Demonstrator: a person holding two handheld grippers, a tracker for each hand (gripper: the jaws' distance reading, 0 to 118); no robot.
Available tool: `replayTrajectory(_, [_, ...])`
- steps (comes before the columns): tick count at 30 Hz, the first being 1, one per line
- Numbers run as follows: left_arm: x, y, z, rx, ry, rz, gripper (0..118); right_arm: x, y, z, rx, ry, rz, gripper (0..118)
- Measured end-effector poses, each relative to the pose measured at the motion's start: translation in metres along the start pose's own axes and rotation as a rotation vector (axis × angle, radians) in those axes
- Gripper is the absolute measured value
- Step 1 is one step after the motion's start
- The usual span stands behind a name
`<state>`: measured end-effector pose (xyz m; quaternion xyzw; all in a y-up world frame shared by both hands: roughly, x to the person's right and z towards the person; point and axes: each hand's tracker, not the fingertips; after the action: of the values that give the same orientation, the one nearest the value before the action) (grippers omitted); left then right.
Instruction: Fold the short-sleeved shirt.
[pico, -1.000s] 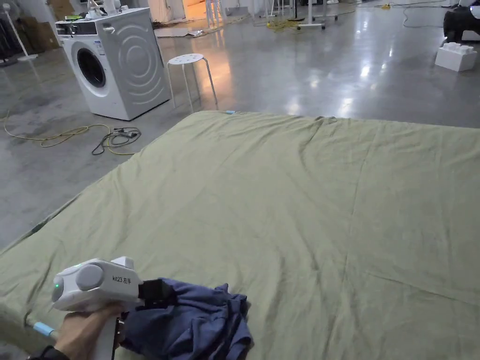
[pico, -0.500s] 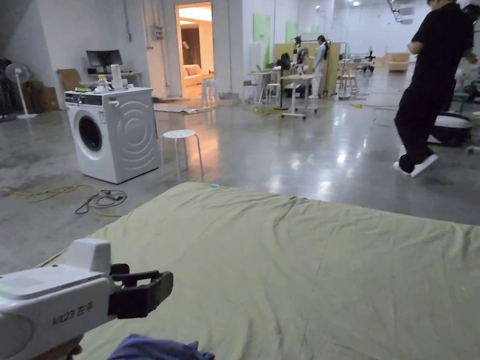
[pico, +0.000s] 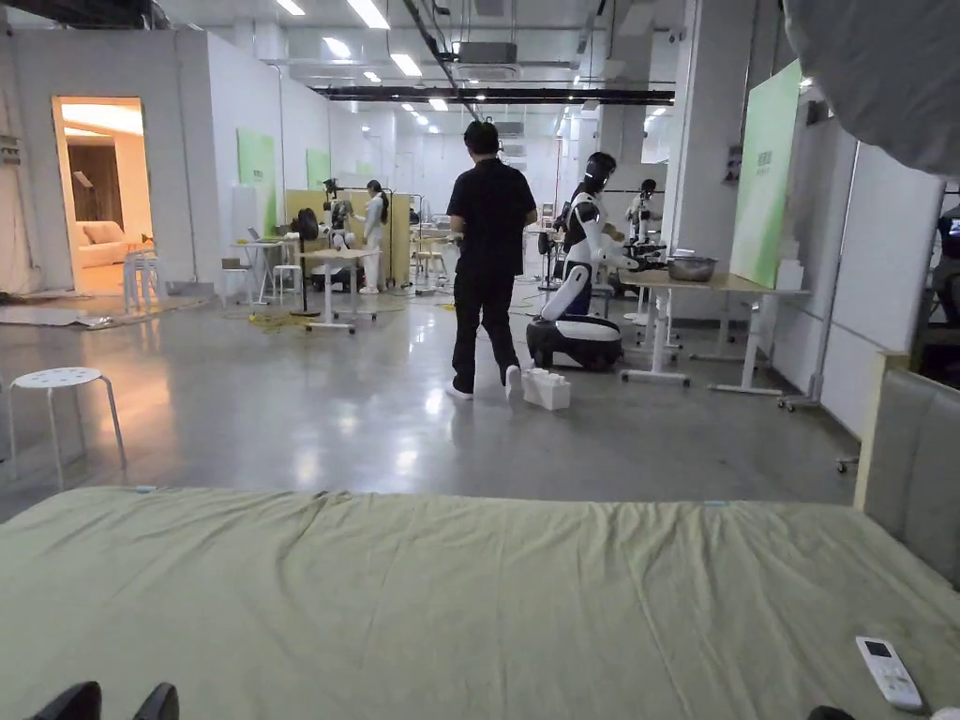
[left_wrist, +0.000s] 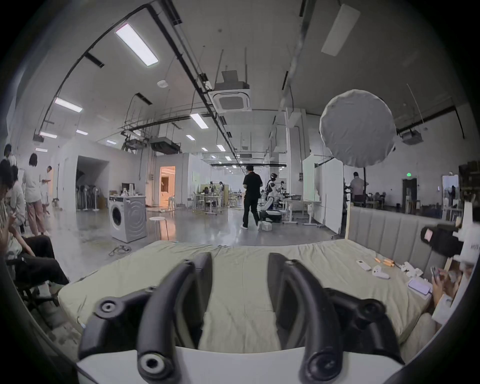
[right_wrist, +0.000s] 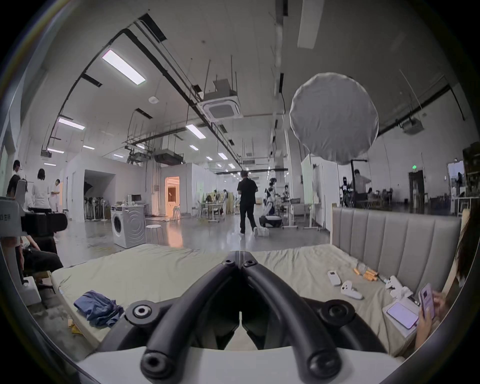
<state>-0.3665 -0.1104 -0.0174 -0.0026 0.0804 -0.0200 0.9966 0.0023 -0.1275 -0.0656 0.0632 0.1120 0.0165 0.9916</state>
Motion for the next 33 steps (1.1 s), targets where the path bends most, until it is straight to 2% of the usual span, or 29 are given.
replayTrajectory(2, [0.005,-0.004,0.005,-0.004,-0.012,-0.002,13,0.0,-0.001,0.004,-0.013,-0.002,-0.004,0])
replayTrajectory(5, [0.009,-0.014,0.009,-0.035,-0.051,0.008,4,0.002,-0.005,0.013,-0.038,0.02,-0.048,0])
replayTrajectory(7, [0.014,-0.021,0.016,-0.053,-0.042,-0.089,4,0.003,-0.008,0.022,-0.058,0.055,-0.054,0])
replayTrajectory(9, [0.015,-0.025,0.017,-0.07,0.012,-0.159,3,0.002,-0.013,0.026,-0.099,0.044,-0.014,0])
replayTrajectory(11, [0.015,-0.024,0.02,-0.058,-0.014,-0.112,2,0.002,-0.018,0.023,-0.113,0.011,0.002,0])
replayTrajectory(13, [0.011,-0.023,0.021,-0.018,-0.058,-0.057,0,0.006,-0.02,0.021,-0.121,0.009,-0.038,0])
replayTrajectory(14, [0.013,-0.022,0.021,-0.02,-0.053,-0.064,0,0.007,-0.022,0.02,-0.135,0.014,-0.081,0])
replayTrajectory(15, [0.015,-0.022,0.022,0.008,-0.033,-0.084,0,0.007,-0.022,0.021,-0.125,0.016,-0.087,0])
replayTrajectory(18, [0.014,-0.019,0.023,0.02,-0.015,-0.101,0,0.005,-0.02,0.02,-0.108,0.015,-0.037,0])
replayTrajectory(26, [0.009,-0.016,0.02,0.019,-0.029,-0.078,2,0.001,-0.027,0.014,-0.161,0.007,-0.045,1])
replayTrajectory(27, [0.009,-0.016,0.02,0.023,-0.038,-0.075,3,0.001,-0.027,0.014,-0.149,0.006,-0.028,3])
replayTrajectory(28, [0.008,-0.016,0.02,0.027,-0.047,-0.072,6,0.001,-0.026,0.014,-0.136,0.008,-0.005,10])
replayTrajectory(29, [0.007,-0.018,0.021,0.04,-0.054,-0.07,15,0.001,-0.026,0.012,-0.147,0.017,-0.013,29])
replayTrajectory(30, [0.005,-0.017,0.02,0.039,-0.057,-0.068,30,0.003,-0.029,0.011,-0.185,0.035,-0.05,56])
replayTrajectory(31, [0.005,-0.018,0.019,0.036,-0.059,-0.068,43,0.003,-0.028,0.011,-0.173,0.037,-0.046,67])
replayTrajectory(33, [0.005,-0.02,0.017,0.03,-0.049,-0.057,74,0.0,-0.025,0.011,-0.15,0.039,-0.029,71])
